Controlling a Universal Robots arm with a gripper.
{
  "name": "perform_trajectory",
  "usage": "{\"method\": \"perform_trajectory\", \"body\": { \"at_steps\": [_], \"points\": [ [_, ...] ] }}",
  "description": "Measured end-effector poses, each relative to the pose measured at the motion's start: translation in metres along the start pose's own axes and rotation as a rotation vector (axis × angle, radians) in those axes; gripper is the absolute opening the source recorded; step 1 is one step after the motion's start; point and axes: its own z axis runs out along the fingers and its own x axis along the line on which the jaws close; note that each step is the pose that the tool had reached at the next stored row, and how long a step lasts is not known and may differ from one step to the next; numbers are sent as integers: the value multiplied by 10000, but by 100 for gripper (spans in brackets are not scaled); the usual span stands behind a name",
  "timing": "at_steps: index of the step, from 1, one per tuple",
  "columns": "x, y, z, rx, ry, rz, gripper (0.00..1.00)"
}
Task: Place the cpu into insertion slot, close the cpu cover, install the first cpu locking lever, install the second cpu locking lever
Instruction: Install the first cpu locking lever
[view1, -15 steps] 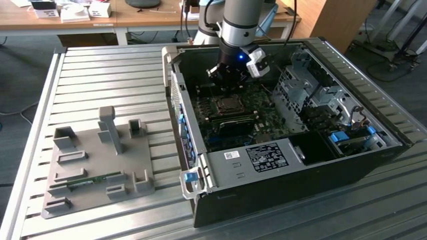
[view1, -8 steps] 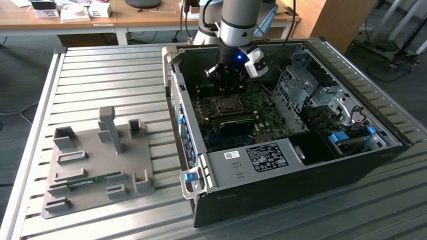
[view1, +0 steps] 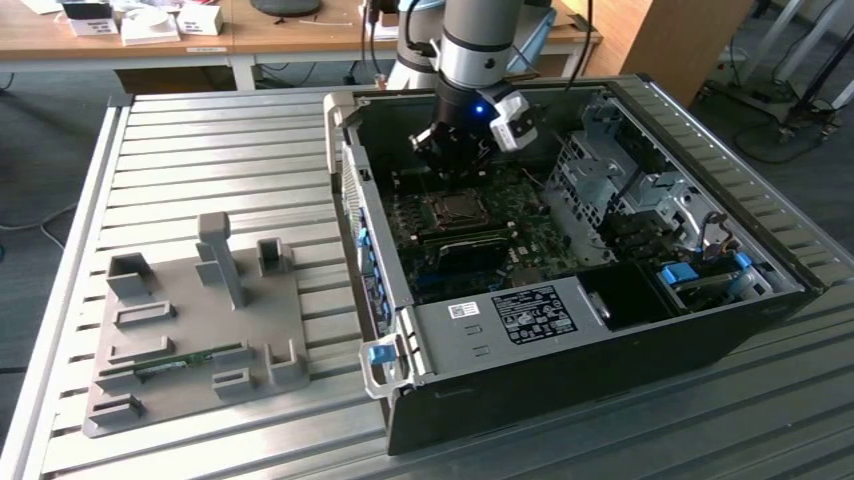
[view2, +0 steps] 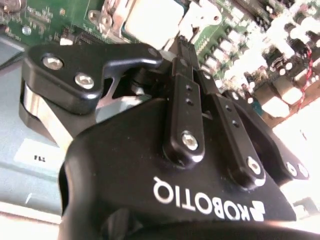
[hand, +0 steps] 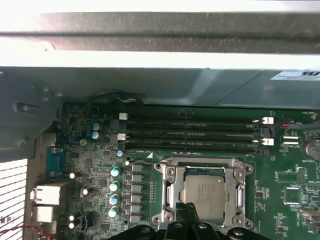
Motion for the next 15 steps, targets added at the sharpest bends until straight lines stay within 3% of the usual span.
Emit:
{"method": "perform_trajectory", "body": {
  "at_steps": [3, 15],
  "points": [
    [-1, 2, -48, 0, 0, 3, 11],
    [68, 4, -46, 0, -34, 1, 11]
  ]
}}
